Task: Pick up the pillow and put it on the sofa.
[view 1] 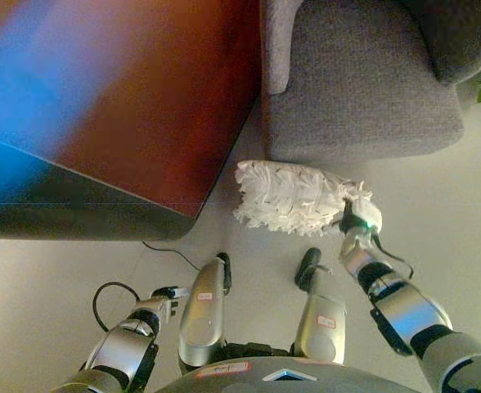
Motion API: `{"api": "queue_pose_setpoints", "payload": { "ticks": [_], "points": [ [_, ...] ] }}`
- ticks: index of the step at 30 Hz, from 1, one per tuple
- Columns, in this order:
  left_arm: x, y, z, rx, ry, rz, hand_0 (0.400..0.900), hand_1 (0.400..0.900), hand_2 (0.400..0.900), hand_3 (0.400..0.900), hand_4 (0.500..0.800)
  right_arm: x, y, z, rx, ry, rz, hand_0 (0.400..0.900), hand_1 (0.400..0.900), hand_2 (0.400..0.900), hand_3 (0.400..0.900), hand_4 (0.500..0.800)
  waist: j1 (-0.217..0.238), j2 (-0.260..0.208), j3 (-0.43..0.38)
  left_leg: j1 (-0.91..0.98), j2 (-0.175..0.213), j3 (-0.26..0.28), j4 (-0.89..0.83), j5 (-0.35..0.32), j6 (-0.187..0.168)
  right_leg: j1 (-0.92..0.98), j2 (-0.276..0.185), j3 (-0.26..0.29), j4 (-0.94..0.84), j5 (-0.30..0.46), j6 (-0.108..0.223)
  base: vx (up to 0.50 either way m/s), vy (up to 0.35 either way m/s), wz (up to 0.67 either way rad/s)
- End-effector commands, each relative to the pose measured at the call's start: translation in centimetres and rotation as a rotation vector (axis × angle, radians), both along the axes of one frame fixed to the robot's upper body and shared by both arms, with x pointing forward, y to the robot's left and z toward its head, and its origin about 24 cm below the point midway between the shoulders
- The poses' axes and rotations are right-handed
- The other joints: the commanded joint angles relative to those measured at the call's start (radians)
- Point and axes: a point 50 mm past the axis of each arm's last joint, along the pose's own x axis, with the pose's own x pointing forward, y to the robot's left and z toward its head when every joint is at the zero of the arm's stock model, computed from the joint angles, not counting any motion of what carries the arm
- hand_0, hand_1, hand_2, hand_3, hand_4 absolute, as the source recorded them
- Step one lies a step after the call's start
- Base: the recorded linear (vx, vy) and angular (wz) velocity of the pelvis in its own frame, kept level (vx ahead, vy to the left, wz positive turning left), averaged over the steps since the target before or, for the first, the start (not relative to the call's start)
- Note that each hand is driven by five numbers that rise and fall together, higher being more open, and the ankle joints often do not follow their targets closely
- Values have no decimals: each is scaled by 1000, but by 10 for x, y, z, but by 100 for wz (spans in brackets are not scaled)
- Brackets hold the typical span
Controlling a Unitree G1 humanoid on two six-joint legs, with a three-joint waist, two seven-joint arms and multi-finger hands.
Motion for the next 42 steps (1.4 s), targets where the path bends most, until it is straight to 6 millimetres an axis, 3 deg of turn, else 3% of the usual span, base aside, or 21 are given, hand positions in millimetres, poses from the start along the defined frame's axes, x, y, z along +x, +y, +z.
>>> {"api": "queue_pose_setpoints", "payload": {
  "ticks": [1, 6, 10, 24, 42],
  "points": [
    [-6, 11, 0, 43, 43, 47, 900, 900, 900, 900, 800, 32, -25, 63, -205, -203, 5, 900, 900, 900, 900, 800, 30, 16, 29, -65, 23, -64, 47, -5, 0, -15, -69, 137, 113, -40, 30, -93, 43, -4],
    [-5, 6, 0, 28, 61, 86, 900, 900, 900, 900, 800, 55, -28, 116, -264, -368, -16, 900, 900, 900, 900, 800, 30, 33, 42, -179, 32, -71, 156, -31, 5, -128, -55, 171, 237, -98, 12, -76, 30, 0],
    [-8, 3, -1, 11, 73, 106, 900, 900, 900, 900, 800, 65, -27, 144, -285, -437, -9, 900, 900, 900, 900, 800, 28, 40, 41, -237, 33, -80, 221, -49, 10, -189, -40, 198, 305, -129, 3, 0, 0, 0],
    [-4, 5, 2, -5, 99, 161, 900, 900, 900, 900, 800, 82, -34, 186, -247, -331, 13, 900, 900, 900, 900, 800, 48, 62, 49, -382, 25, -118, 360, -77, 19, -342, -14, 230, 460, -197, -14, 5, 0, 6],
    [4, 22, 10, -33, 60, 288, 900, 900, 900, 900, 800, 97, -14, 227, -185, -297, 152, 900, 900, 900, 900, 800, 39, 94, 84, -686, 44, -163, 701, -170, 11, -633, 41, 302, 807, -347, -67, -23, -2, 4]
  ]
}}
